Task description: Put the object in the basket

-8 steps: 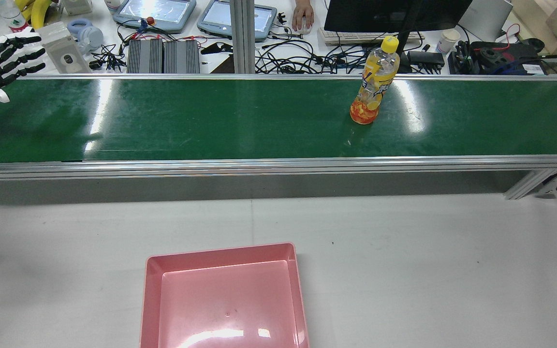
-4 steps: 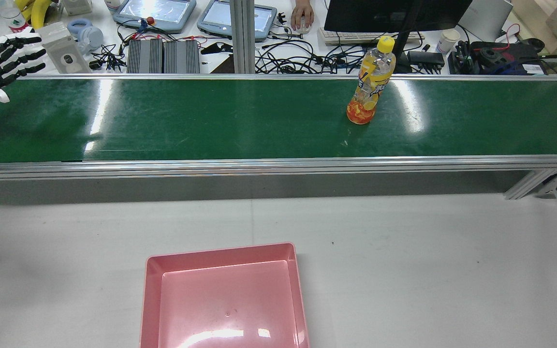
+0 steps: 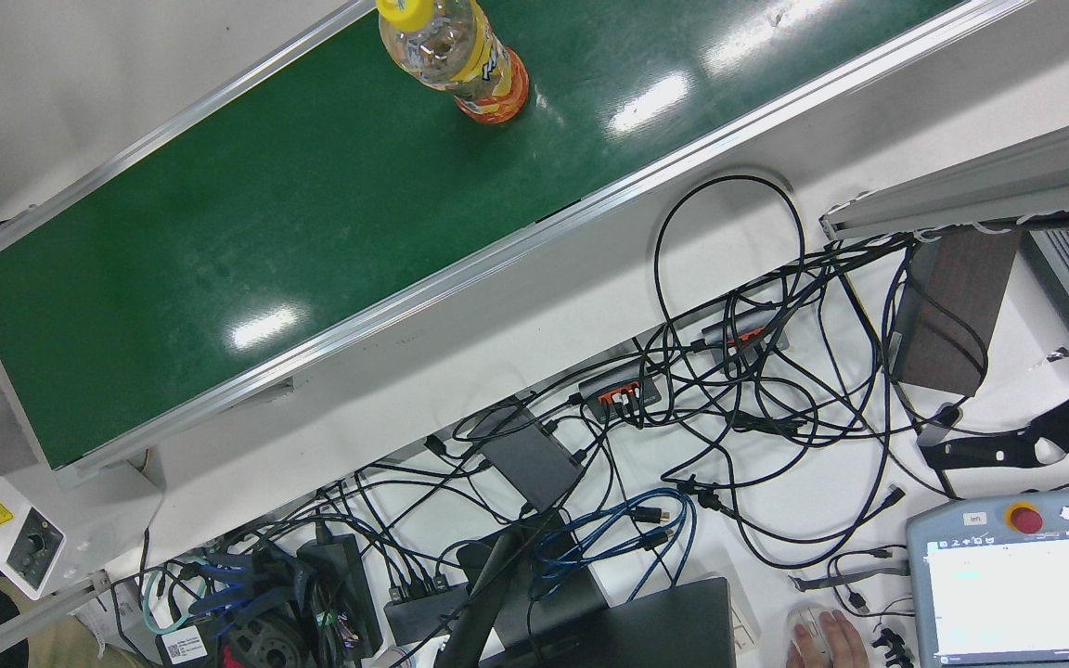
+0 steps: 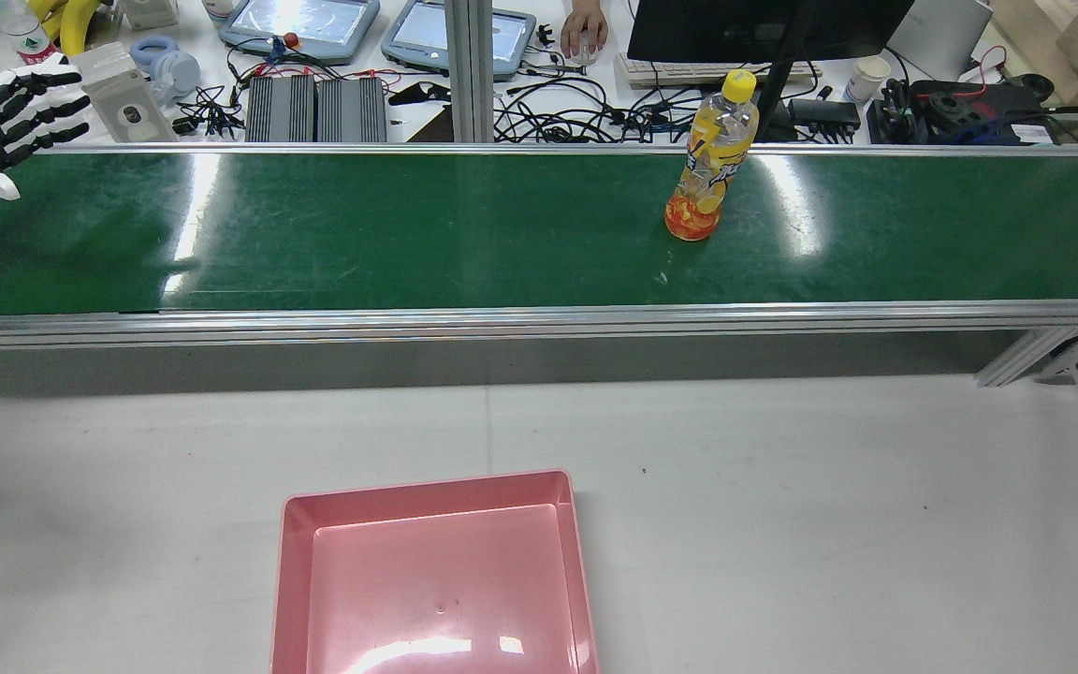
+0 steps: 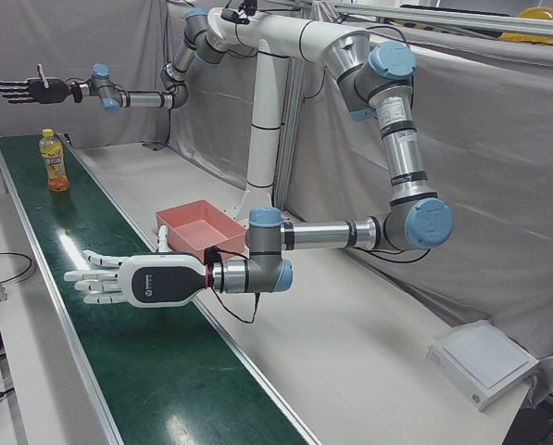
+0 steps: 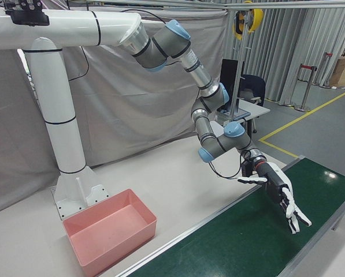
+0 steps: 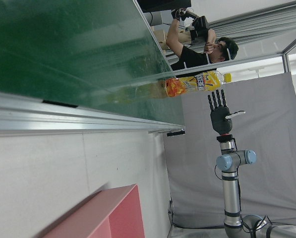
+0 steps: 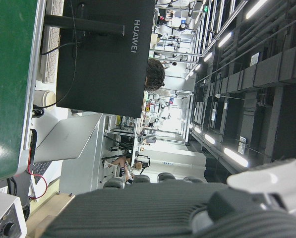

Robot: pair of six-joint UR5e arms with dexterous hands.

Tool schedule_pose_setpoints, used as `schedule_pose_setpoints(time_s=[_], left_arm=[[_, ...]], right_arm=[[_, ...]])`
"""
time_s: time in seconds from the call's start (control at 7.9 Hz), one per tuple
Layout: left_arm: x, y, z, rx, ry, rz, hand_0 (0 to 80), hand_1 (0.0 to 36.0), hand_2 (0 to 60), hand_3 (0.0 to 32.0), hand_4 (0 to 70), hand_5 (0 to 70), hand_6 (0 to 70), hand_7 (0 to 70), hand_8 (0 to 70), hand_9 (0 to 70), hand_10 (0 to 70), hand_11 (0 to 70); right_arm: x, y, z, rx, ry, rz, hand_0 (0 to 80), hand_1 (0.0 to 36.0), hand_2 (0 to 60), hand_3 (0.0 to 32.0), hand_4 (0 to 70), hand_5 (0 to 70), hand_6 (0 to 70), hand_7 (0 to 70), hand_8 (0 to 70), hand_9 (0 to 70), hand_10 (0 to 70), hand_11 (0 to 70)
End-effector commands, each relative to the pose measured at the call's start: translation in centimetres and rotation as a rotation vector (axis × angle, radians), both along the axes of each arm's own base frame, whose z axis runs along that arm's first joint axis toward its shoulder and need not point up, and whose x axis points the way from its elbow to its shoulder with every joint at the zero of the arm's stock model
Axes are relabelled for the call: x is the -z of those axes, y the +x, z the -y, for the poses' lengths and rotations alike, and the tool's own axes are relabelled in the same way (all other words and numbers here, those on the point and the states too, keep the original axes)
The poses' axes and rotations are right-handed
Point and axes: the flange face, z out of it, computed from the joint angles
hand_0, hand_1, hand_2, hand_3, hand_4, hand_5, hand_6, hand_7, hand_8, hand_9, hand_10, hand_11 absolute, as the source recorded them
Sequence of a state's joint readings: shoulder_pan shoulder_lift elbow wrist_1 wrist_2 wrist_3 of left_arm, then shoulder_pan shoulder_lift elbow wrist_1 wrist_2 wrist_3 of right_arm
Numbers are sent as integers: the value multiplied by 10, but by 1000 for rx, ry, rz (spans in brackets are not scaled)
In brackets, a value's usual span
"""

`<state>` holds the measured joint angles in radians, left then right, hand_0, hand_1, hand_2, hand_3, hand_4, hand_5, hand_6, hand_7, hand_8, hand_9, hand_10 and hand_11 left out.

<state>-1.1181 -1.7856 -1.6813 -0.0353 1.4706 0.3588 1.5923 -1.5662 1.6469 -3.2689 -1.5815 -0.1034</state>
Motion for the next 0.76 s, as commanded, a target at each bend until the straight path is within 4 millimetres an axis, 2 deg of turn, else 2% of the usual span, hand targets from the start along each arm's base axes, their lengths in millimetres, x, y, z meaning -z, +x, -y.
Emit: schedule_pose_setpoints(time_s=[0.0, 0.63], left_arm=[[-1, 1, 0, 1, -1, 5, 490, 85, 0, 54, 122, 231, 18, 9, 96, 99, 75, 119], [1, 1, 0, 0, 1, -1, 494, 86, 0, 62, 119, 227, 14, 8, 89, 89, 71, 113]], right_arm=[[1, 1, 0, -2, 2, 1, 0, 0, 0, 0, 0, 0, 0, 0, 0, 0, 0, 0], [2, 1, 0, -2, 4, 1, 0, 0, 0, 0, 0, 0, 0, 0, 0, 0, 0, 0]])
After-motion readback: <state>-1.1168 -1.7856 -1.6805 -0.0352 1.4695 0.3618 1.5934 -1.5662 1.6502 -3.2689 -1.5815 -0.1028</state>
